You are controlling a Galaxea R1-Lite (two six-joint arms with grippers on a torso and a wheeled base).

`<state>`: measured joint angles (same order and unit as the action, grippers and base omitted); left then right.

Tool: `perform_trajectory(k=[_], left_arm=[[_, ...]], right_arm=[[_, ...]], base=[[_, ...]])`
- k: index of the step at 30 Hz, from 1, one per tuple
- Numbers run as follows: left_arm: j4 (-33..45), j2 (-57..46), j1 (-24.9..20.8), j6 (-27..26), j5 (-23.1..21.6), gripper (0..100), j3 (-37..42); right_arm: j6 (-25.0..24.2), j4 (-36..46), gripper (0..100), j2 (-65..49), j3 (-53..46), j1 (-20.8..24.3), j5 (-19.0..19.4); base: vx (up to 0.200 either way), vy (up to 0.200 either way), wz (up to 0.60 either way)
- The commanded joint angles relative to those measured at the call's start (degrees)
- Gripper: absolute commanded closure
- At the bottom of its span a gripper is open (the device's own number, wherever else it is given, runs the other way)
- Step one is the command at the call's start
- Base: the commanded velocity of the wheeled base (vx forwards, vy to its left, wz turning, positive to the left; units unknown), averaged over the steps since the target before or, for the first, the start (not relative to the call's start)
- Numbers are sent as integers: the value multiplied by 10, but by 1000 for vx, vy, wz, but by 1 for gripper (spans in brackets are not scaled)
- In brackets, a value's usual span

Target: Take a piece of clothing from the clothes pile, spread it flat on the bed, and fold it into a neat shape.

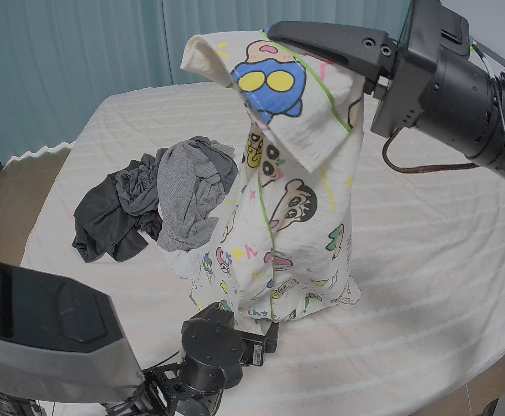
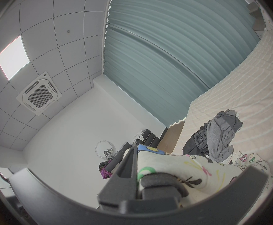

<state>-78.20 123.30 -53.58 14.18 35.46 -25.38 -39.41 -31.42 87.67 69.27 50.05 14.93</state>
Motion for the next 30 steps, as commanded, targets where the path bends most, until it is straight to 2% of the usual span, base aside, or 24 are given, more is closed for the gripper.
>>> perform_trajectory(k=[1, 5, 13, 14, 22, 26, 27, 29, 30], left_arm=[[-41, 61, 32, -26, 10, 0, -3], [-77, 72, 52, -45, 15, 0, 3], [-118, 72, 59, -60, 15, 0, 3], [-118, 71, 59, -60, 15, 100, 3], [-118, 13, 93, -53, 12, 100, 2], [-118, -88, 111, -53, 9, 100, 10], [-118, -91, 112, -54, 9, 100, 11], [-117, -155, 127, -57, 5, 100, 28], [-117, -155, 127, -57, 5, 100, 28]], right_arm=[[-1, 0, 100, -4, -1, 0, 0], [-1, 0, 100, -8, -3, 0, 0], [-1, 0, 100, -17, -12, -3, 0], [-1, 2, 100, -20, -15, -8, 0], [-3, 6, 100, -58, -57, -54, 2], [-5, 6, 100, -101, -123, -109, 6], [-5, 6, 100, -102, -125, -111, 6], [-3, 6, 100, -126, -166, -152, 6], [-3, 6, 100, -126, -166, -152, 6]], base=[[0, 0, 0], [0, 0, 0], [0, 0, 0], [0, 0, 0], [0, 0, 0], [0, 0, 0], [0, 0, 0], [0, 0, 0], [0, 0, 0]])
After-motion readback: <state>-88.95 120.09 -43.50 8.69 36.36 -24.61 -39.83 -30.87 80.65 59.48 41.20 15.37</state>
